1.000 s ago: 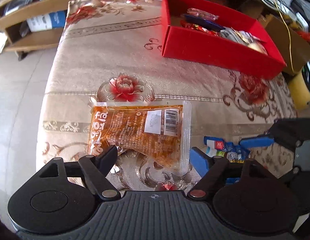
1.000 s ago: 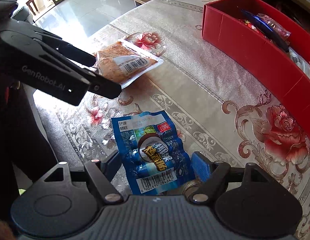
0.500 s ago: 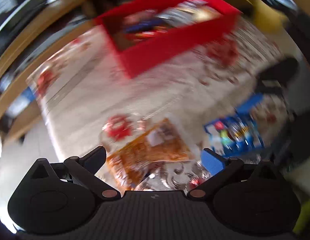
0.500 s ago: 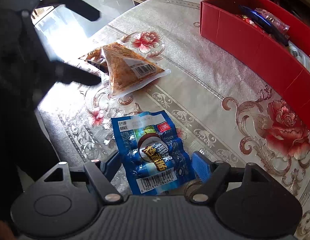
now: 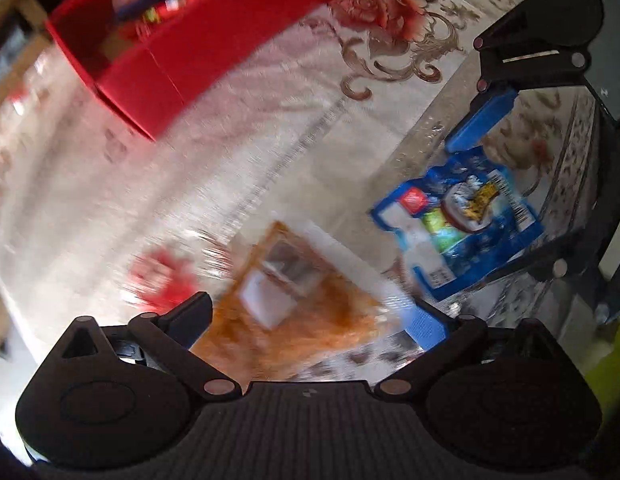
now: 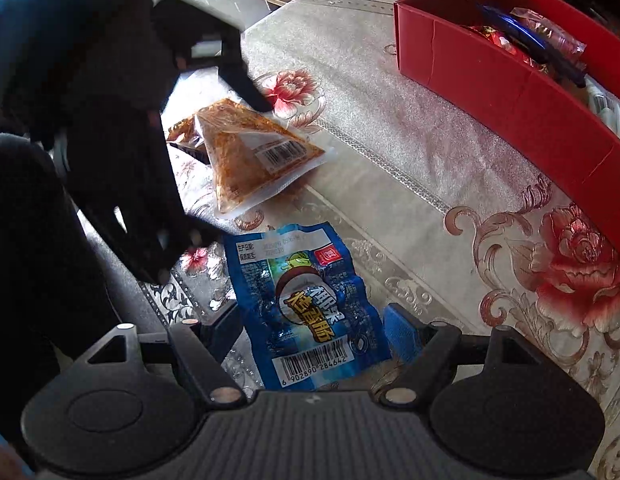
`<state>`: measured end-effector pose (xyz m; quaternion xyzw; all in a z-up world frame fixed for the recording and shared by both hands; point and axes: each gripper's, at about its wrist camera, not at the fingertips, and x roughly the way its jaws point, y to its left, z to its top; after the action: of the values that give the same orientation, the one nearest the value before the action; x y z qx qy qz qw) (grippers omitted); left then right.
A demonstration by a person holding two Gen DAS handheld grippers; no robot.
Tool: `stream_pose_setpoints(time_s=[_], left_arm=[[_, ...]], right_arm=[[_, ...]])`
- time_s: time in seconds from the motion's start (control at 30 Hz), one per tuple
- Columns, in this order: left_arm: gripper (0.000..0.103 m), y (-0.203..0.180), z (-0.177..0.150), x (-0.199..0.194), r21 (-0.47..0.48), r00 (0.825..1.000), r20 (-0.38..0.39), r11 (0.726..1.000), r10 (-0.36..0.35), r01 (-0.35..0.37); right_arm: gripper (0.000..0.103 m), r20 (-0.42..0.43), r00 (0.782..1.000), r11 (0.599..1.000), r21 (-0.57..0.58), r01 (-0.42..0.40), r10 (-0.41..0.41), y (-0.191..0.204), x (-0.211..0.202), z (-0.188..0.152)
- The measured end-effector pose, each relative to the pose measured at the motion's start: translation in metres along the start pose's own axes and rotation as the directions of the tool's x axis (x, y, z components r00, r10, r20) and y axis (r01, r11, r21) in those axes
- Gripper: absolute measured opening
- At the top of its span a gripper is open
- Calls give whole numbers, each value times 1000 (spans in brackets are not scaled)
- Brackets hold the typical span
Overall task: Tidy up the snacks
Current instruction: 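Lift the orange packet with the left tool while the right tool lifts the blue packet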
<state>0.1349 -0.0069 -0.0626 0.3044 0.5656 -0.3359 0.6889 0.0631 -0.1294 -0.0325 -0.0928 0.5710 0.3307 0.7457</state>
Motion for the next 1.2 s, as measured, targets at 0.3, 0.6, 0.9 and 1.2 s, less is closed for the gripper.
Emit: stream_pose_setpoints(time_s=[0.3,0.6,0.9,1.2], left_arm=[[86,-13,-18,-13,-141,996,93,990,-12,25],[95,-26,-15,-23,28,1000,-23,1000,4,-4],[103,-36,-8,4,220,995,-85,975,45,-26],[102,-25,-17,1,-137,999,-3,990,37,-37]], right_arm=[[73,8,999,999,-2,41,-41,-4,-2,-3],[73,12,999,999,14,47,-47,-5,-6,-12],[73,7,999,999,23,38,-38,-7,-4,-8],[73,15,999,999,33,30,-30,-11,-9,-7]])
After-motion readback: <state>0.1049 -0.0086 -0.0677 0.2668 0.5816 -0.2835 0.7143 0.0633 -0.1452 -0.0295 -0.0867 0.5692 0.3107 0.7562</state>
